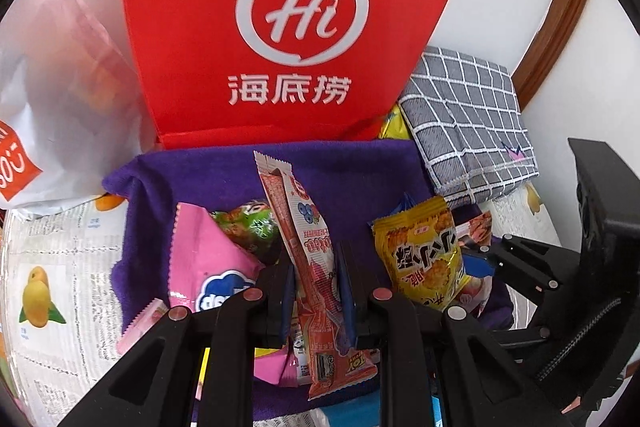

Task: Organize snacks
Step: 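Lower both snacks onto the towel and open both grippers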

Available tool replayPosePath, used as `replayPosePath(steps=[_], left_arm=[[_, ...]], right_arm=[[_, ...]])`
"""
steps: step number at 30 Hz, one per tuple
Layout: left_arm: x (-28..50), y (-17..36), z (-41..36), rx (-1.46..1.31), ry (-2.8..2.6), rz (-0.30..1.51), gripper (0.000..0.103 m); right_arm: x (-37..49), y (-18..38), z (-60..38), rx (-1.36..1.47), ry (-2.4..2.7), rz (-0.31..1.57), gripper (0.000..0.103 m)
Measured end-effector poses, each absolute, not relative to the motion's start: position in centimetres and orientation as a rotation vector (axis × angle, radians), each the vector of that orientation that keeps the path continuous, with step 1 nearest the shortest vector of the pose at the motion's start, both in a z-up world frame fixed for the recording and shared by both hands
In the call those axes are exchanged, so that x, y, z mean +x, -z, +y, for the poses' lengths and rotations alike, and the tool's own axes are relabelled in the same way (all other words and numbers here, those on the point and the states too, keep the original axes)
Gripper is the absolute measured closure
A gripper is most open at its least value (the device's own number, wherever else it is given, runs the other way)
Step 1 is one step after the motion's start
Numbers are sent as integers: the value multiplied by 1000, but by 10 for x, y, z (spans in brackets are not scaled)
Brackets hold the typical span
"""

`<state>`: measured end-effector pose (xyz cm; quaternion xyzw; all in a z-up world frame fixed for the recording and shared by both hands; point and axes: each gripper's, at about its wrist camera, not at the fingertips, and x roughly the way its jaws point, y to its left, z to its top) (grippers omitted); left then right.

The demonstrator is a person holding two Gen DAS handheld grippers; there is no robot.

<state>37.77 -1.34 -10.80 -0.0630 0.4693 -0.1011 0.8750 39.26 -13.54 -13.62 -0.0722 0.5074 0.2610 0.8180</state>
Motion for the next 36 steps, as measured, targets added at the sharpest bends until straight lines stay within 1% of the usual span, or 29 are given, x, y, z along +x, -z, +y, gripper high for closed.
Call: replayPosePath(steps=[8, 10, 14, 23, 24, 25, 27, 29, 30, 31, 33, 36], left_arm=[[388, 128, -20, -135, 221, 1022, 84], [388, 130, -20, -136, 229, 1027, 84], [388, 132, -22, -126, 236, 1028, 83], [386, 135, -30, -79, 236, 1026, 82], [386, 135, -30, -83, 237, 1029, 81], [386, 135, -31, -90, 242, 1036, 76], [388, 135, -33, -111, 248, 1052, 70], [385, 132, -34, -111, 240, 1050, 69], [383, 129, -35, -104, 235, 1047, 66], [379, 126, -36, -94, 230, 1039, 60], [373, 120, -36, -80, 221, 1023, 52], [364, 109, -36, -68, 207, 1008, 52]], right_arm=[[397, 141, -135, -162, -536, 1088, 51], [398, 140, -138, -148, -539, 1090, 49], [401, 135, -144, -133, -531, 1087, 46], [399, 117, -162, -104, -541, 1059, 45], [399, 116, -163, -107, -542, 1055, 45], [398, 114, -164, -108, -542, 1049, 45], [396, 112, -165, -113, -540, 1045, 45], [396, 114, -165, -129, -533, 1063, 45], [396, 115, -165, -140, -526, 1073, 45], [396, 115, -163, -145, -524, 1072, 46], [394, 109, -165, -133, -537, 1059, 46], [388, 99, -167, -125, -546, 1029, 46]])
